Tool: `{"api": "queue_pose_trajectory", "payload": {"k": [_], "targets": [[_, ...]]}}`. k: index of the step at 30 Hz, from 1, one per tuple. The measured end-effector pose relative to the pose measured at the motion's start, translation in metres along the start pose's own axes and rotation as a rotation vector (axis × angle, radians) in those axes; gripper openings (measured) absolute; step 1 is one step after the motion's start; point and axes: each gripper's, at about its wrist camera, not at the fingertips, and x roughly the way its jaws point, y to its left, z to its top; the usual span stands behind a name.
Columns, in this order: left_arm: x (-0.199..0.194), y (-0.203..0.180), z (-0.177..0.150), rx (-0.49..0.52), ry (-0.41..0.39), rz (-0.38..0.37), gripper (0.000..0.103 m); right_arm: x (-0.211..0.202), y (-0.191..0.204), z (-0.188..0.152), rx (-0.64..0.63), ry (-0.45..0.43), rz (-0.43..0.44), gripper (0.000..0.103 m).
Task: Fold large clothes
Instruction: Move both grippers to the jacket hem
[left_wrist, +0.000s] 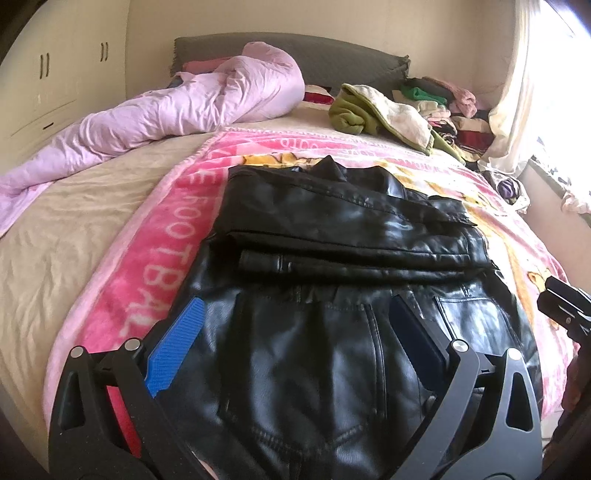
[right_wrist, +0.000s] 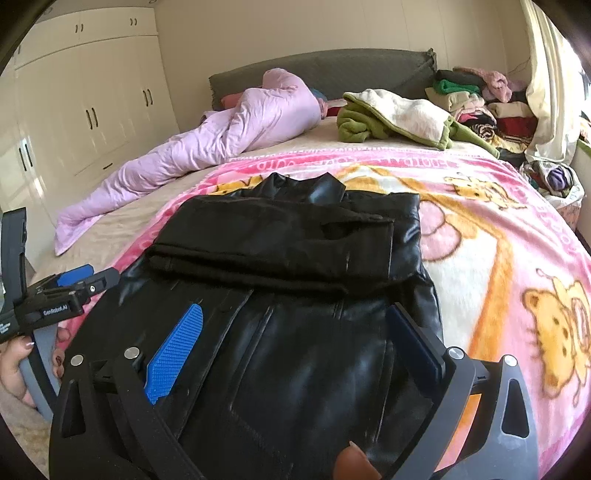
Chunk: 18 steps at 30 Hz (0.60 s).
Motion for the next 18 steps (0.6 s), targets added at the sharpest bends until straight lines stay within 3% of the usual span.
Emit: {"api": "queue_pose_trajectory", "payload": {"k": [18], "targets": [[-0.034,0.022,-0.037,-0.032,0.049,0.052,0.093,-0.037,-0.01,-0.036,0.021,0.027,-0.01,0.099]]}}
